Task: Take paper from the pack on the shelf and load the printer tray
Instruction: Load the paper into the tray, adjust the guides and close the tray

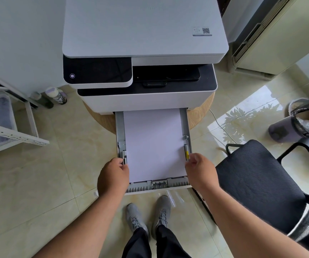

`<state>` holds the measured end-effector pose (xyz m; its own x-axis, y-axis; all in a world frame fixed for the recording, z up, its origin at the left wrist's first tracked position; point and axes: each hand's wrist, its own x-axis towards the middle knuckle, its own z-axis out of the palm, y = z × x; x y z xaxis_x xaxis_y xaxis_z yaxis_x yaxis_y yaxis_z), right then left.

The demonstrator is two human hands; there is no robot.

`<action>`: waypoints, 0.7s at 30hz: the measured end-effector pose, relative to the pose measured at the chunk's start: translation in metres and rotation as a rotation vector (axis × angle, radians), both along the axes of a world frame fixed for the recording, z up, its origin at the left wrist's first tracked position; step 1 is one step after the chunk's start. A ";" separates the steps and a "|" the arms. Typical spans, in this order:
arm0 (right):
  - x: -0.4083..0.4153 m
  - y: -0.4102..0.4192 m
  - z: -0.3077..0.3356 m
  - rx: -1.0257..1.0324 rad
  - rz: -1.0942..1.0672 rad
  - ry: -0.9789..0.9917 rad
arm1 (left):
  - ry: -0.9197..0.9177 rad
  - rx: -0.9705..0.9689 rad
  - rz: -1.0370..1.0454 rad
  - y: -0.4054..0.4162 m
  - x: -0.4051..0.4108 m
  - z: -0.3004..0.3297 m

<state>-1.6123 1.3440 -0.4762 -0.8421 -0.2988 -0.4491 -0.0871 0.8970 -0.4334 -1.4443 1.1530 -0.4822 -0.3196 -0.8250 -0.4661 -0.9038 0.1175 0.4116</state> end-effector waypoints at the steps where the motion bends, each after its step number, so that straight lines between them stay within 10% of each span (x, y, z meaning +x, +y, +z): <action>1: -0.003 -0.004 0.001 0.024 -0.022 -0.002 | -0.016 0.001 -0.007 -0.002 0.000 0.000; 21: -0.030 -0.018 -0.004 0.184 0.019 -0.034 | -0.011 0.000 0.046 -0.008 -0.008 0.004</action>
<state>-1.6419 1.3262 -0.4803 -0.8205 -0.2251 -0.5255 -0.0931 0.9596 -0.2656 -1.4524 1.1448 -0.4784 -0.2767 -0.8387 -0.4690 -0.9125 0.0763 0.4019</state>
